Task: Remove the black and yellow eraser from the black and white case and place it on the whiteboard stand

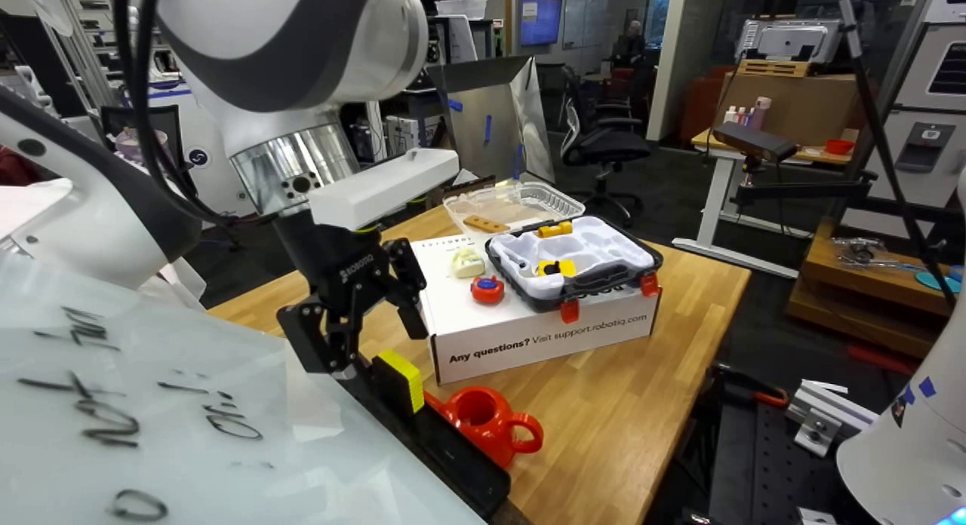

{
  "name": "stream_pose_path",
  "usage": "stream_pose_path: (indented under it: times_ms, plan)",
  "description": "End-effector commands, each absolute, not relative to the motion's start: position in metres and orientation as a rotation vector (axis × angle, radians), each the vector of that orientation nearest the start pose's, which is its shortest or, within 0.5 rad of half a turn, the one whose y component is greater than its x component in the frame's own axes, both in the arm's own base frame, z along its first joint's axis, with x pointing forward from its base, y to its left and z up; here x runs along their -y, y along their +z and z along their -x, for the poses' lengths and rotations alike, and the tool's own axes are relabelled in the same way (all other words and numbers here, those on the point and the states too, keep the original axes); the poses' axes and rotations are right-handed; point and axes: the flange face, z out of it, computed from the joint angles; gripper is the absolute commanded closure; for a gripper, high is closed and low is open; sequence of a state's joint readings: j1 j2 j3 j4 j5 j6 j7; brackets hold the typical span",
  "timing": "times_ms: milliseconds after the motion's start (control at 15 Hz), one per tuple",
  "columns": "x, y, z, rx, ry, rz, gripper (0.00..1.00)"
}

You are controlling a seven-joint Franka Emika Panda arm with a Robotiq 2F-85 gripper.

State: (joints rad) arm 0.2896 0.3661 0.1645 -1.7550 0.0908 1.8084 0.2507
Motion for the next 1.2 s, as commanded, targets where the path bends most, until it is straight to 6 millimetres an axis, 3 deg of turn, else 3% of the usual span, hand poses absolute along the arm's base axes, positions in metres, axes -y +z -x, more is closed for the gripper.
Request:
stream_pose_path:
  times_ms: [0,200,533,600,733,1133]
  plan:
    - [-0.246,0.363,-0.541,0.307,0.488,3.051,0.0]
    - [-0.205,0.388,-0.535,0.246,0.445,3.001,0.0]
    - [-0.1,0.422,-0.516,-0.084,0.389,2.891,0.0]
    - [-0.114,0.418,-0.533,-0.025,0.398,2.946,0.0]
    - [-0.093,0.423,-0.522,-0.085,0.394,2.911,0.0]
    - [-0.101,0.421,-0.517,-0.072,0.404,2.908,0.0]
